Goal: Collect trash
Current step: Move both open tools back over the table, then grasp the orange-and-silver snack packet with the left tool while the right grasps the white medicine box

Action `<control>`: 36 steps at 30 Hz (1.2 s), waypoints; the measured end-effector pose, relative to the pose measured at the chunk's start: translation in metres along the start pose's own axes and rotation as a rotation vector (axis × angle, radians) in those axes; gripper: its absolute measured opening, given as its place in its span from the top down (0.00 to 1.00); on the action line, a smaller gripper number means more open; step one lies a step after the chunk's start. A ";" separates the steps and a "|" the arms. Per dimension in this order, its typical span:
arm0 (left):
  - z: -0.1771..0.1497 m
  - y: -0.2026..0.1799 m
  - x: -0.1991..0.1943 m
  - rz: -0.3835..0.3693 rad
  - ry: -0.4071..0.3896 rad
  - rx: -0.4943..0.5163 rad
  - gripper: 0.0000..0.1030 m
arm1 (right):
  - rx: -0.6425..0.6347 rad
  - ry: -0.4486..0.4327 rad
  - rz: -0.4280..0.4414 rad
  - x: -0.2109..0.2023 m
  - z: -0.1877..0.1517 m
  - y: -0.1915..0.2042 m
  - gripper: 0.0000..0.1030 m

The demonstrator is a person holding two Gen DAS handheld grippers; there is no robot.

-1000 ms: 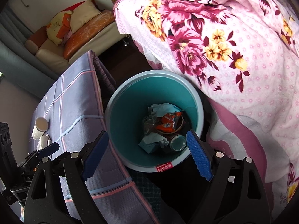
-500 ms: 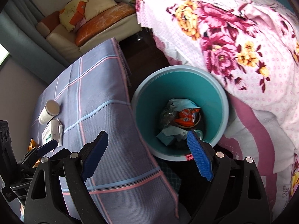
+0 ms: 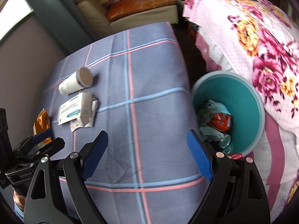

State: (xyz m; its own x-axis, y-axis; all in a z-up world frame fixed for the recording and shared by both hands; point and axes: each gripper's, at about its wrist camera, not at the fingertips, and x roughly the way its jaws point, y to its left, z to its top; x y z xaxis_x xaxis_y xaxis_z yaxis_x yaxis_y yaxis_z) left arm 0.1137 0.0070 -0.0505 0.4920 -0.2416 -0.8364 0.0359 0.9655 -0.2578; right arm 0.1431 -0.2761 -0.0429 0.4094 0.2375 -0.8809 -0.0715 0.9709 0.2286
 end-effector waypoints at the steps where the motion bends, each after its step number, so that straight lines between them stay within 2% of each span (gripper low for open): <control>1: -0.002 0.011 -0.005 0.016 -0.010 -0.012 0.09 | -0.030 0.008 0.000 0.003 0.001 0.013 0.20; 7: -0.013 0.078 -0.030 0.123 -0.051 -0.105 0.09 | -0.191 0.056 -0.007 0.018 0.012 0.072 0.20; 10: -0.020 0.107 -0.034 0.147 -0.059 -0.163 0.09 | -0.296 0.083 -0.007 0.027 0.015 0.101 0.20; 15: -0.029 0.139 -0.024 0.154 -0.025 -0.244 0.09 | -0.453 0.128 -0.003 0.043 0.019 0.138 0.20; 18: -0.033 0.149 -0.017 0.154 -0.004 -0.261 0.09 | -0.593 0.159 -0.012 0.057 0.021 0.165 0.20; 23: -0.034 0.160 -0.004 0.136 0.023 -0.275 0.08 | -0.736 0.206 -0.016 0.078 0.022 0.195 0.20; 26: -0.031 0.166 -0.003 0.143 0.014 -0.273 0.04 | -0.823 0.247 -0.021 0.091 0.025 0.211 0.20; 31: -0.027 0.178 -0.002 0.153 -0.004 -0.287 0.04 | -1.003 0.333 -0.044 0.116 0.022 0.234 0.20; 34: -0.024 0.181 -0.001 0.149 -0.012 -0.283 0.04 | -1.099 0.356 -0.072 0.127 0.021 0.244 0.20; 36: -0.023 0.181 0.000 0.151 -0.015 -0.276 0.04 | -1.119 0.363 -0.073 0.132 0.023 0.247 0.20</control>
State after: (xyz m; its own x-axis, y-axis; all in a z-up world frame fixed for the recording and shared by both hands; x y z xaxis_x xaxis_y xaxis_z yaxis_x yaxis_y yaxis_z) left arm 0.1004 0.1796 -0.1078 0.4869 -0.0938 -0.8684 -0.2750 0.9272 -0.2543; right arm 0.2002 -0.0059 -0.0934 0.1754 -0.0005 -0.9845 -0.8908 0.4256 -0.1590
